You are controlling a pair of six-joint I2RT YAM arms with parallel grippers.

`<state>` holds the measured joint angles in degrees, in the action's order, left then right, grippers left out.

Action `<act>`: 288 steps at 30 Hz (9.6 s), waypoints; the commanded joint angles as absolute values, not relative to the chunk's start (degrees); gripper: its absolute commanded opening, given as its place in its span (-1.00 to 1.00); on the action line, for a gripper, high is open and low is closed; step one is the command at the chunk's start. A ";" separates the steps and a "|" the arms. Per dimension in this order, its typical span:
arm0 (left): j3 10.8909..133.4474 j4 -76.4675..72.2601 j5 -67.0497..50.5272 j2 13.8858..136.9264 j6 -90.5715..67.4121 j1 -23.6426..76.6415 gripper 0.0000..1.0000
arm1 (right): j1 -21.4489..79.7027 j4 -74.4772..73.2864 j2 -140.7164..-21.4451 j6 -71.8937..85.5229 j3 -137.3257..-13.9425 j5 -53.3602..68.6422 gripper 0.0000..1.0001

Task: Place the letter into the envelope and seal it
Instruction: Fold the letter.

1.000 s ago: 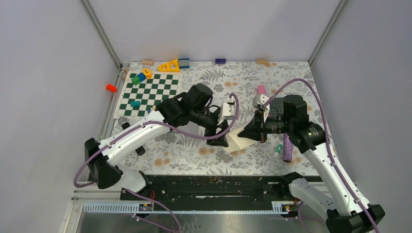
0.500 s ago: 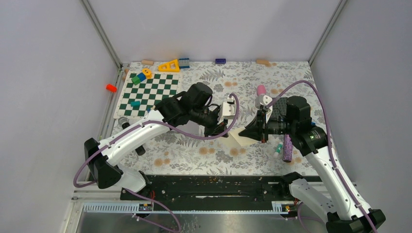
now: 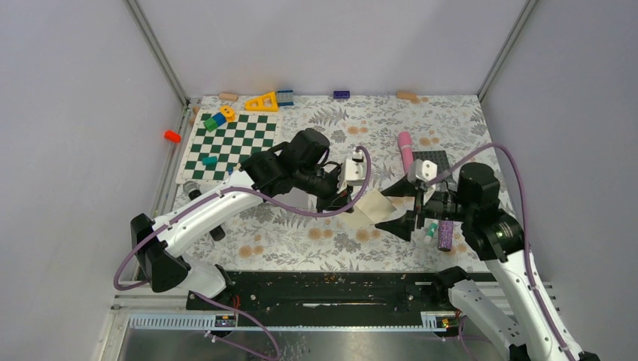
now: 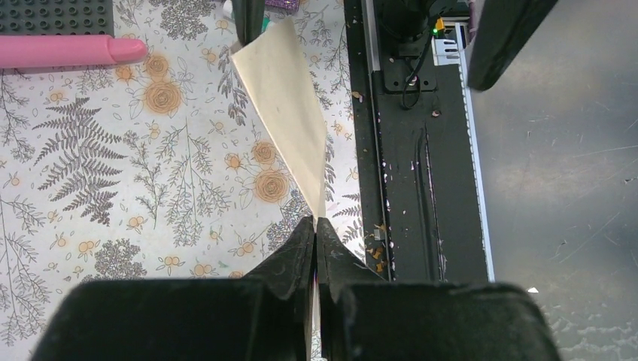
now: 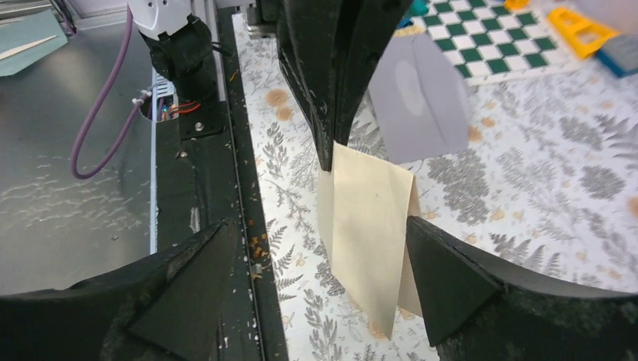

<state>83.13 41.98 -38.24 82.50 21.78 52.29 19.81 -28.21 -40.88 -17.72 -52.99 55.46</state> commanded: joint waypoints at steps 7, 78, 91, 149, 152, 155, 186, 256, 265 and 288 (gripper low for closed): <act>84.05 45.33 -38.34 82.33 27.83 56.45 -1.00 | 19.60 -26.44 -43.05 -17.81 -55.08 54.78 0.87; 87.07 44.91 -35.64 82.61 25.65 55.73 -1.00 | 19.51 -34.21 -46.50 -24.08 -54.50 60.65 -1.00; 84.92 46.07 -35.22 81.19 28.53 54.69 -1.00 | 19.07 -34.14 -44.36 -24.29 -54.58 60.21 -1.00; 94.39 47.67 -40.82 83.13 24.09 51.01 0.49 | 18.81 -36.24 -46.26 -23.64 -56.10 64.68 -1.00; 95.36 47.65 -40.17 85.04 23.72 52.20 0.46 | 18.81 -35.95 -46.45 -23.55 -56.10 64.36 -1.00; 95.60 48.17 -38.44 86.16 24.40 53.82 0.42 | 18.81 -35.41 -46.04 -23.29 -55.84 64.04 -1.00; 96.56 51.06 -37.51 89.03 25.63 58.62 -1.00 | 18.79 -32.05 -44.92 -21.70 -53.53 62.07 -0.53; 105.75 46.37 -36.04 90.10 11.82 53.48 -0.84 | 16.88 -34.19 -47.09 -24.08 -52.76 63.90 -1.00; 108.13 45.55 -36.72 90.98 9.70 53.29 -0.50 | 16.88 -34.20 -47.07 -24.32 -52.56 63.72 -1.00; 110.02 47.13 -46.75 92.39 8.79 51.42 0.11 | 16.85 -34.23 -46.85 -24.79 -52.47 63.17 -1.00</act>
